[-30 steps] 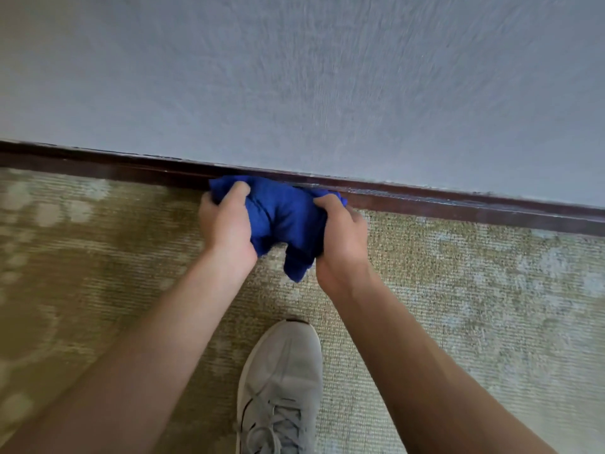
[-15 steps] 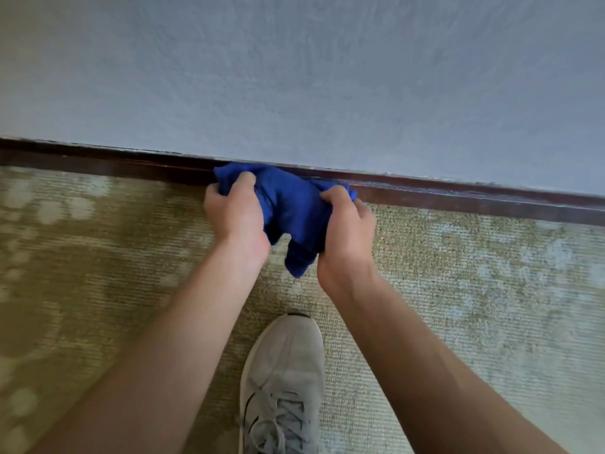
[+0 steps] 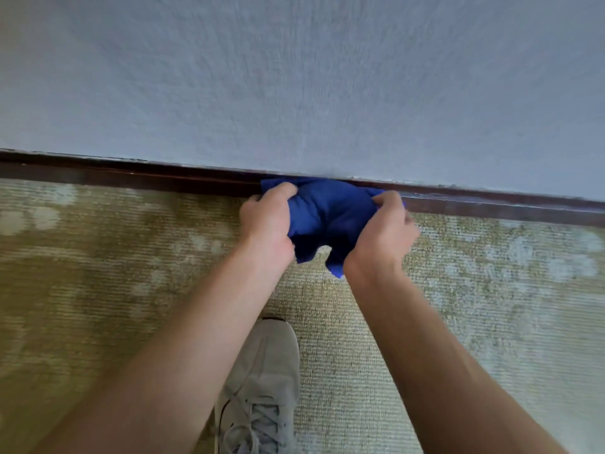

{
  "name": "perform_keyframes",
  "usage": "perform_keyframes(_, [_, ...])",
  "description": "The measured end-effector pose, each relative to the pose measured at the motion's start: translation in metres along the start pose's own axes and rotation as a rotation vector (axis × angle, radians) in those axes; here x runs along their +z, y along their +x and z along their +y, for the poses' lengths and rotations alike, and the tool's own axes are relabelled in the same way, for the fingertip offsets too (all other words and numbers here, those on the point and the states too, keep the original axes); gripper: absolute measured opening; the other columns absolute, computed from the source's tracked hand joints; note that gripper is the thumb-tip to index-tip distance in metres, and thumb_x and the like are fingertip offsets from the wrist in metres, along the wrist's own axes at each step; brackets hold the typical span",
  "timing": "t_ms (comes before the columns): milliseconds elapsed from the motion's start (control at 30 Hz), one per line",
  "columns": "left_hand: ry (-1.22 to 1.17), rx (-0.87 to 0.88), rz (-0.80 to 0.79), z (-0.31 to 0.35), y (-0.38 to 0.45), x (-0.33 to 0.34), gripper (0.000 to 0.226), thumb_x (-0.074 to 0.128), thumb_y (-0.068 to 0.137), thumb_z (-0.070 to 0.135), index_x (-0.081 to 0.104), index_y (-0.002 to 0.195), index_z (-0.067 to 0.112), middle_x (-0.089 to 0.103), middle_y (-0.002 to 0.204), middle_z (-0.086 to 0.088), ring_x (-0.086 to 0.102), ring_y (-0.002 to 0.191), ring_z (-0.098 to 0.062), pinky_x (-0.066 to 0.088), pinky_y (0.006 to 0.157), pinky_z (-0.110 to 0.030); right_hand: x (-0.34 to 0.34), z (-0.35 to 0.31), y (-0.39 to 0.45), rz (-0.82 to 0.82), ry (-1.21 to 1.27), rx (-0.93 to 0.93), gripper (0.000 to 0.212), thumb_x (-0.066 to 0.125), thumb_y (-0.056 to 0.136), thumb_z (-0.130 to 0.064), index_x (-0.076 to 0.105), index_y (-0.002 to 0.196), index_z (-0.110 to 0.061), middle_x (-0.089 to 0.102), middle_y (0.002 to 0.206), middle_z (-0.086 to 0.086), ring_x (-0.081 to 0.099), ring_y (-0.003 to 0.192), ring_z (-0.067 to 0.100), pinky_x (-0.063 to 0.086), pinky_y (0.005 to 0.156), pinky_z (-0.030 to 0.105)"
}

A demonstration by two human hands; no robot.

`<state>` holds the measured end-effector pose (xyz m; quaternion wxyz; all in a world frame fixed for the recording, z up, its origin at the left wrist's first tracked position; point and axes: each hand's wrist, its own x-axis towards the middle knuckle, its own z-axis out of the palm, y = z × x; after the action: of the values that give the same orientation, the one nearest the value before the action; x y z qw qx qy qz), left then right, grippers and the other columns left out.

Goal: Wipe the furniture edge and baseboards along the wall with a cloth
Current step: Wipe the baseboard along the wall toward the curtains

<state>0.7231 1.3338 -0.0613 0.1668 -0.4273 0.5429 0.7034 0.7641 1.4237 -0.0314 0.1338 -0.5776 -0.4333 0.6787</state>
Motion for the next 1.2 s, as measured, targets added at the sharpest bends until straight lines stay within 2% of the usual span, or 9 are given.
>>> perform_keyframes(100, [0.056,-0.004,-0.021,-0.001,-0.003,0.000,0.017,0.067,0.081,0.009,0.064,0.097,0.003,0.061,0.070,-0.004,0.063,0.055,-0.016,0.048,0.049,-0.020,0.002,0.003,0.009,-0.021,0.005,0.002,0.013,0.052,0.085,-0.011,0.051,0.072,-0.011,0.053,0.068,0.002,0.049,0.062,0.020,0.041,0.059,0.027])
perform_keyframes(300, [-0.110,0.126,0.206,0.039,0.036,-0.058,0.012,0.062,0.086,0.016,0.062,0.097,0.012,0.067,0.087,-0.003,0.067,0.074,-0.020,0.052,0.059,-0.027,0.027,0.037,-0.021,-0.580,-0.256,0.075,0.010,0.059,0.086,-0.010,0.064,0.093,-0.004,0.060,0.075,0.006,0.055,0.070,0.018,0.044,0.060,0.029])
perform_keyframes(467, [0.125,0.027,-0.006,0.000,0.011,-0.006,0.024,0.062,0.087,0.013,0.059,0.110,0.008,0.061,0.085,-0.005,0.061,0.073,-0.021,0.051,0.054,-0.020,0.004,0.005,0.013,-0.094,-0.030,0.034,0.010,0.052,0.086,-0.011,0.059,0.082,-0.004,0.056,0.073,0.006,0.053,0.068,0.023,0.043,0.061,0.028])
perform_keyframes(567, [0.156,-0.047,-0.190,-0.010,0.008,0.007,0.014,0.064,0.088,0.015,0.060,0.098,0.007,0.064,0.081,-0.003,0.065,0.065,-0.014,0.053,0.061,-0.021,-0.001,-0.005,0.022,0.107,-0.002,-0.089,0.016,0.049,0.087,-0.015,0.048,0.071,-0.014,0.052,0.070,0.000,0.049,0.065,0.020,0.042,0.064,0.030])
perform_keyframes(700, [0.092,-0.074,-0.247,-0.002,0.015,-0.024,0.045,0.047,0.101,0.016,0.060,0.060,0.006,0.057,0.042,0.005,0.055,0.037,0.001,0.042,0.041,-0.009,0.014,0.013,0.009,0.037,-0.140,-0.249,0.010,0.045,0.091,-0.016,0.049,0.083,-0.012,0.054,0.078,-0.002,0.051,0.070,0.016,0.043,0.075,0.031])
perform_keyframes(800, [0.017,-0.087,-0.156,0.008,0.031,-0.057,0.018,0.047,0.098,0.017,0.061,0.089,0.009,0.067,0.067,-0.004,0.066,0.055,-0.013,0.051,0.050,-0.018,0.038,0.031,-0.006,-0.173,-0.342,-0.241,0.015,0.048,0.091,-0.016,0.057,0.096,-0.006,0.060,0.088,0.002,0.055,0.083,0.019,0.045,0.085,0.035])
perform_keyframes(900, [-0.107,-0.121,-0.103,0.012,0.040,-0.071,0.023,0.043,0.099,0.018,0.060,0.084,0.014,0.065,0.073,-0.006,0.066,0.051,-0.014,0.053,0.049,-0.020,0.047,0.037,-0.010,-0.350,-0.355,-0.124,0.014,0.051,0.088,-0.011,0.062,0.091,-0.003,0.057,0.078,-0.001,0.054,0.073,0.015,0.047,0.079,0.034])
perform_keyframes(1067, [0.031,-0.150,-0.344,-0.007,0.004,-0.039,0.014,0.054,0.096,0.014,0.064,0.098,0.005,0.069,0.087,-0.012,0.068,0.077,-0.020,0.054,0.069,-0.024,0.017,0.015,0.019,0.149,-0.398,-0.312,0.023,0.043,0.091,-0.021,0.057,0.101,-0.006,0.061,0.095,0.005,0.058,0.087,0.025,0.048,0.094,0.045])
perform_keyframes(1200, [0.116,-0.072,-0.106,-0.008,0.003,-0.040,0.011,0.056,0.090,0.019,0.066,0.088,0.014,0.070,0.081,-0.008,0.066,0.067,-0.020,0.050,0.060,-0.025,0.034,0.023,0.008,0.046,-0.502,-0.298,0.029,0.040,0.096,-0.023,0.051,0.115,-0.004,0.060,0.105,0.011,0.058,0.107,0.033,0.043,0.095,0.039])
